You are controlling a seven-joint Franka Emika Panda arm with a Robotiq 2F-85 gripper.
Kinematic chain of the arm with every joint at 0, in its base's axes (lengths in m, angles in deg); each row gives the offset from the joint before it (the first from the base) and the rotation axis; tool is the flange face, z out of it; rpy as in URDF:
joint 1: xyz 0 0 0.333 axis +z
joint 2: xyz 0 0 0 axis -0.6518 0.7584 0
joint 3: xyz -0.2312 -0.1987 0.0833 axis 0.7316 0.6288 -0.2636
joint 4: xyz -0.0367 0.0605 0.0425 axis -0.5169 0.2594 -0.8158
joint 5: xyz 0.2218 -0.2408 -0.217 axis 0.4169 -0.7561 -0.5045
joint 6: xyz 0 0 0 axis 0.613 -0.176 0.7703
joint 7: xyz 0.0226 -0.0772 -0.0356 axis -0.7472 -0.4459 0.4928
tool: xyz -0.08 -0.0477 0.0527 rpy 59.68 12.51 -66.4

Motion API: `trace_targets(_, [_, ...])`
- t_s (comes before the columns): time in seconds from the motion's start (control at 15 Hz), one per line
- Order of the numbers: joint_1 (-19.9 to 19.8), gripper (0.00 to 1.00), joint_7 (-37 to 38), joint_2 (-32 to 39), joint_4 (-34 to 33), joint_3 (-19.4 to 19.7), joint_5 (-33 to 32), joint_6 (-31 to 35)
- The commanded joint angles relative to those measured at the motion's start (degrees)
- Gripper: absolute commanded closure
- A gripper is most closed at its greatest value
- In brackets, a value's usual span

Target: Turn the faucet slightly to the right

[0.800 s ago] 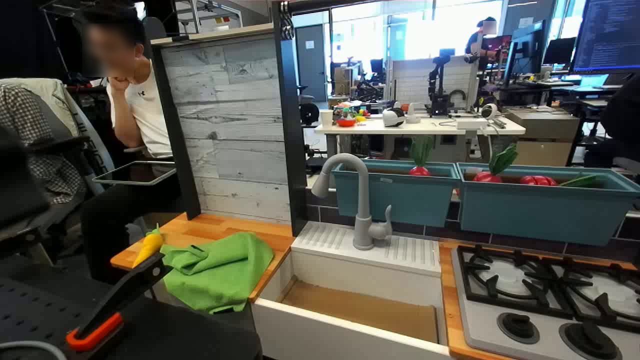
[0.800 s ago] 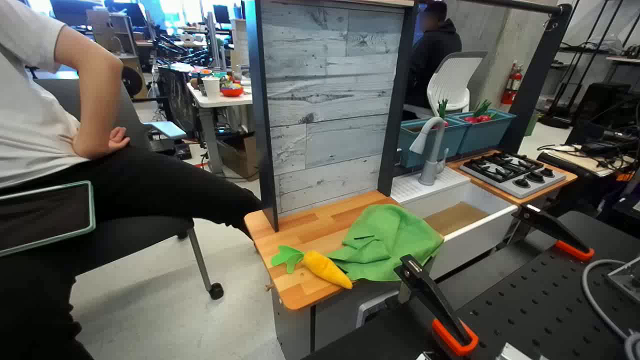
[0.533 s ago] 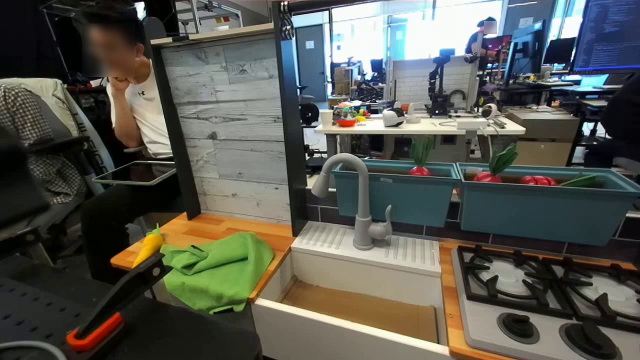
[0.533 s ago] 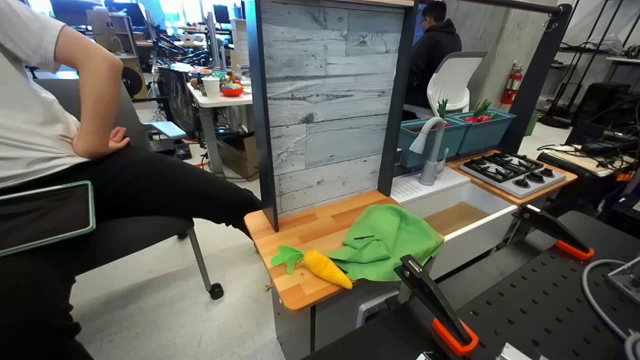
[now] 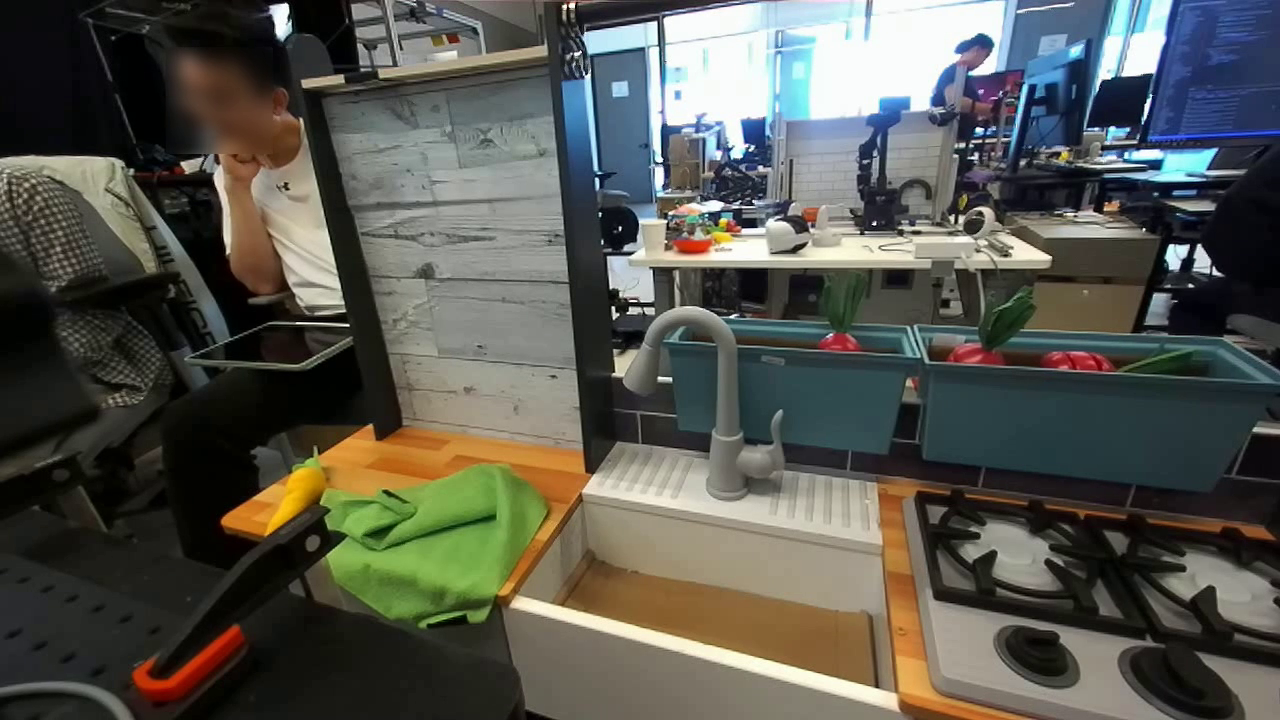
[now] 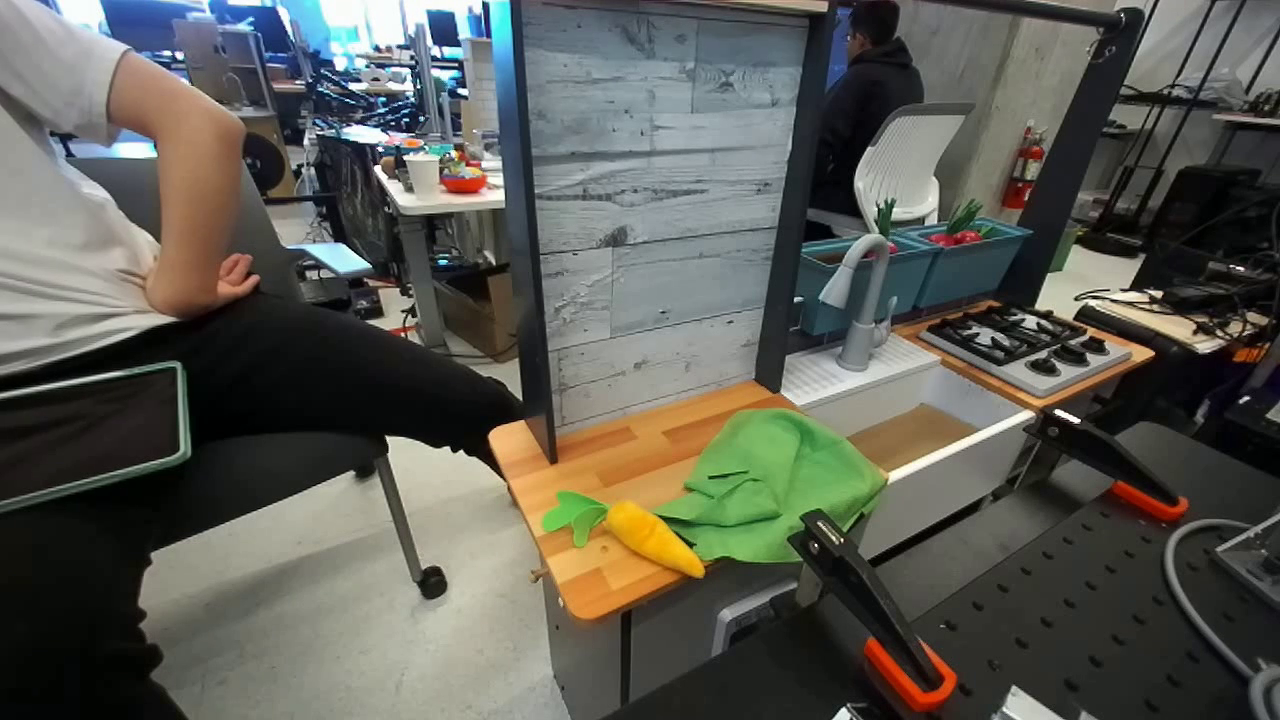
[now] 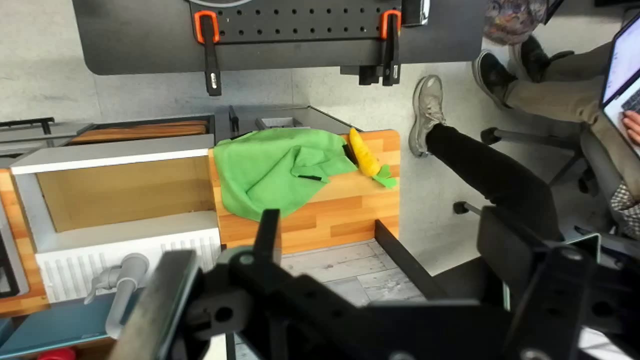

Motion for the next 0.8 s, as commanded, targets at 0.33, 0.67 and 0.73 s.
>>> trace_targets(0.33, [-1.65,0.0,9.22,19.99,3.65,-2.98,2.94,24.3])
trace_targets(0.67, [-4.34,0.0,13.67,33.66,0.59,-2.41,6.31,33.55])
trace_targets(0.73, [-5.09,0.0,14.61,35.88,-0.4,-2.39,6.7,34.4])
